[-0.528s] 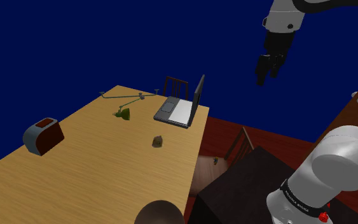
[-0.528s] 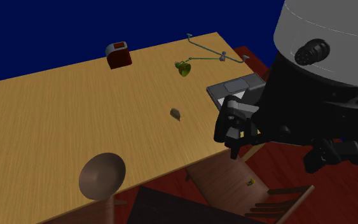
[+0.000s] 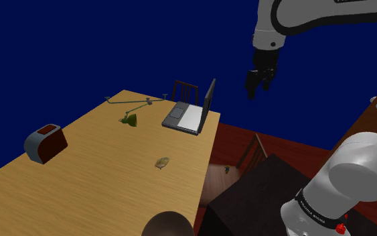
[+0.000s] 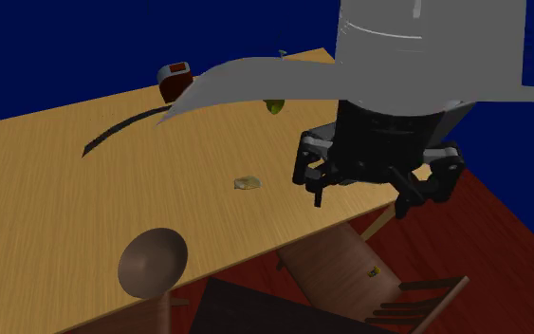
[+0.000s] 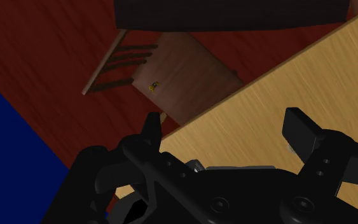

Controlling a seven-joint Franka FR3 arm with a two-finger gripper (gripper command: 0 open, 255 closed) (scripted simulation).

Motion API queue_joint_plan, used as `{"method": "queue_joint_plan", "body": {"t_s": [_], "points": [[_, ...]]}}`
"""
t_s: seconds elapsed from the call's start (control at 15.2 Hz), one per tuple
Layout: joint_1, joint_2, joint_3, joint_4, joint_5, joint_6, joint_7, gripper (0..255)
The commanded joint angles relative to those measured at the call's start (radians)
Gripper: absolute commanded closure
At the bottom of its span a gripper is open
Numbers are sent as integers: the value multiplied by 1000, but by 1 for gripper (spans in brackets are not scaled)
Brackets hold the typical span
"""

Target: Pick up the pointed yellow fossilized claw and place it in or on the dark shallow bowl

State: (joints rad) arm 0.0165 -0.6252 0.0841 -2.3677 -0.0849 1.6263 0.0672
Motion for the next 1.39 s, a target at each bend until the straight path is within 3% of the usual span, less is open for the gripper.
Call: {"method": "queue_joint_plan", "body": {"t_s": [0.0,0.66,1.32], "points": [[8,67,22,3,11,54,29,0],[26,426,101,101,4,265,139,0],[62,820,142,324,-66,378,253,0]]}}
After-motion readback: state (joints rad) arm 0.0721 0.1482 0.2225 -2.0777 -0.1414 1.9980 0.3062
